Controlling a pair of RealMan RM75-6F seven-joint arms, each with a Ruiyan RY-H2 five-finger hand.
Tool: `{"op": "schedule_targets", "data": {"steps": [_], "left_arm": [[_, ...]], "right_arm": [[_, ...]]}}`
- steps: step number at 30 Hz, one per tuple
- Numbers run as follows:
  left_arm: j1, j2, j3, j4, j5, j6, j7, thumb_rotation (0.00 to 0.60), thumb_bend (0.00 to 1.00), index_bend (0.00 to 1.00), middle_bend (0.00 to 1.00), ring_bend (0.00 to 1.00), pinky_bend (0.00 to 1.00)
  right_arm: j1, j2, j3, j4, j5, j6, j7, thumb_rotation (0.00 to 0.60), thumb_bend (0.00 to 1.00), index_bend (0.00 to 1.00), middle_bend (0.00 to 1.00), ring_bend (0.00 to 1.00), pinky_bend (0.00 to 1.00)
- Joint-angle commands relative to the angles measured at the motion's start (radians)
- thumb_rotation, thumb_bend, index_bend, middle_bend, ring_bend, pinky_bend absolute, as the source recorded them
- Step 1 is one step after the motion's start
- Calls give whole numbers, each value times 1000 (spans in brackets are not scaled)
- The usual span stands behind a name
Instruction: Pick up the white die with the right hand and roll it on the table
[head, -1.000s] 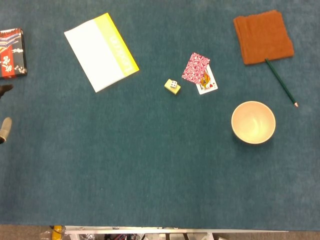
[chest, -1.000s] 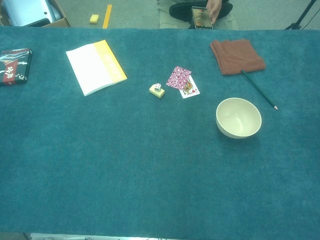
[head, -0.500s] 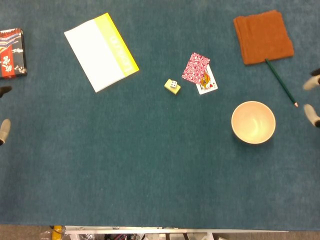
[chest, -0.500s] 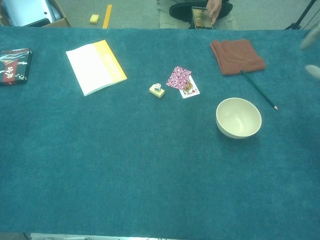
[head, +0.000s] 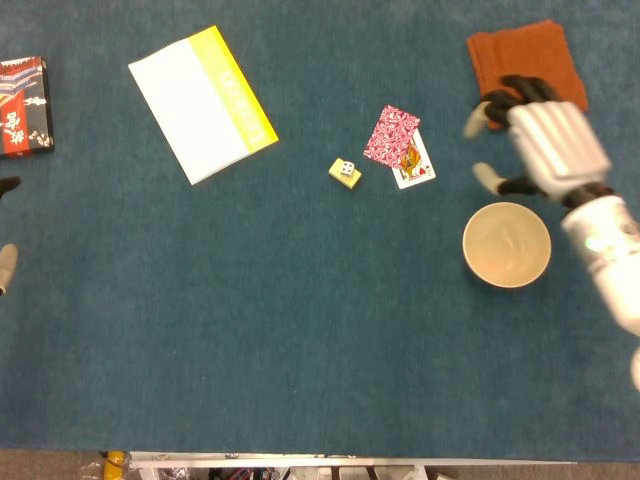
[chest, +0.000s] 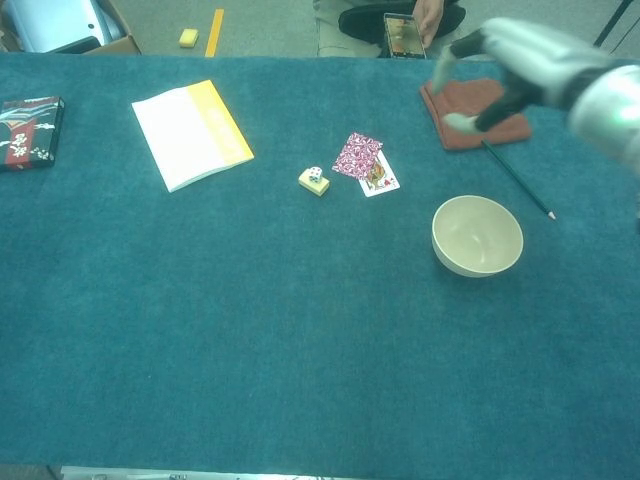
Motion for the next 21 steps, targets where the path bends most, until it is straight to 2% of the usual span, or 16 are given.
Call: {"op": "schedule_targets", "data": {"steps": [1, 11, 21], "left_arm": [[3, 3, 1, -2, 2, 4, 3, 600, 410, 183, 271, 173, 150], [3, 5, 1, -3, 3, 3, 10, 600, 410, 183, 271, 173, 150], [4, 6, 0, 6, 4, 8, -1, 600, 410, 183, 271, 173, 149]], "right_arm": [[81, -80, 7, 69, 78, -32, -51, 600, 291, 421, 305, 100, 105], [210, -227, -31, 169, 165, -8, -135, 600, 235, 422, 305, 100, 106], [318, -402, -59, 349, 250, 28, -238, 600, 202, 422, 305, 100, 106]]}}
